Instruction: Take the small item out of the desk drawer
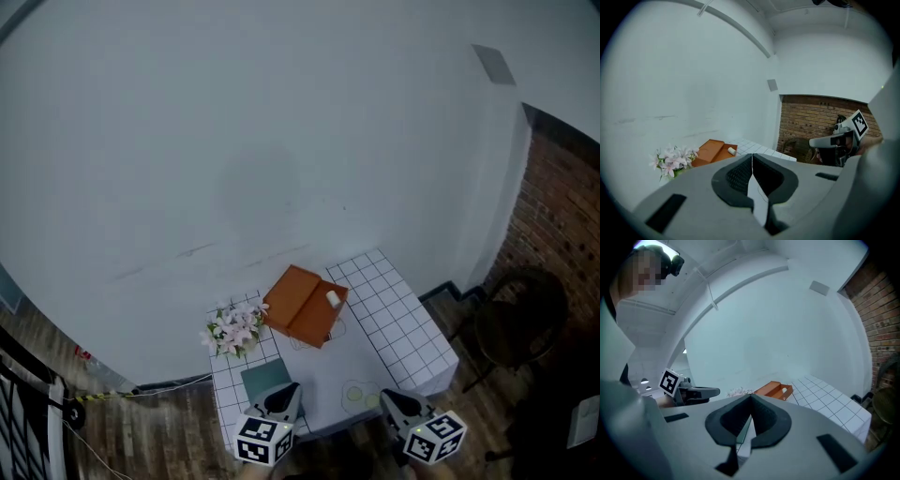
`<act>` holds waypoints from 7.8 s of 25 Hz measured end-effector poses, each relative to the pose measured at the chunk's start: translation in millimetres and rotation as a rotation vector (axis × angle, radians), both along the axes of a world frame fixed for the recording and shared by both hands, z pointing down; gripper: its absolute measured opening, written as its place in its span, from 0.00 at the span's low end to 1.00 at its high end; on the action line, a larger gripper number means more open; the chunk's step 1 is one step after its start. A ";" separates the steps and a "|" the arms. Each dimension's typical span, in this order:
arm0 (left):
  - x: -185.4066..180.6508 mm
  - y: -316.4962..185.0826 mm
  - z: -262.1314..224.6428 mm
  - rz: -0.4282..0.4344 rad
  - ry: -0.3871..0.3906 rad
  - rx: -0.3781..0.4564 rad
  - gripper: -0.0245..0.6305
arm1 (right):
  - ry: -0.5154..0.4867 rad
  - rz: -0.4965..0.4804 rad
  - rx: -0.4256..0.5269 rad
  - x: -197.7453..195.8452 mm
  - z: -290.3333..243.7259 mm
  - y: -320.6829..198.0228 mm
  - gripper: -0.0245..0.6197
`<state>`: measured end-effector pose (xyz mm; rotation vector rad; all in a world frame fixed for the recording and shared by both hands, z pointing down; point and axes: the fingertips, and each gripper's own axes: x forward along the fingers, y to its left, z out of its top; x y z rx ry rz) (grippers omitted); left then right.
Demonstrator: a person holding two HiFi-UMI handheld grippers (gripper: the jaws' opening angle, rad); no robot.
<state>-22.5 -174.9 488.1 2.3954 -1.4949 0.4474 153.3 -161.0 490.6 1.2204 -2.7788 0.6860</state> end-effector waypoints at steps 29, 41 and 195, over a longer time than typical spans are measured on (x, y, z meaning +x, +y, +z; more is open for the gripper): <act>-98.5 -190.5 46.3 0.023 0.062 -0.080 0.06 | 0.178 -0.048 -0.103 -112.9 49.8 -223.0 0.03; -90.2 -254.7 71.9 -0.013 0.077 -0.124 0.06 | 0.333 -0.202 -0.194 -127.1 110.8 -321.2 0.21; 58.4 -150.7 -78.3 0.116 0.065 0.108 0.06 | -0.072 -0.064 0.298 53.8 -117.4 -126.1 0.27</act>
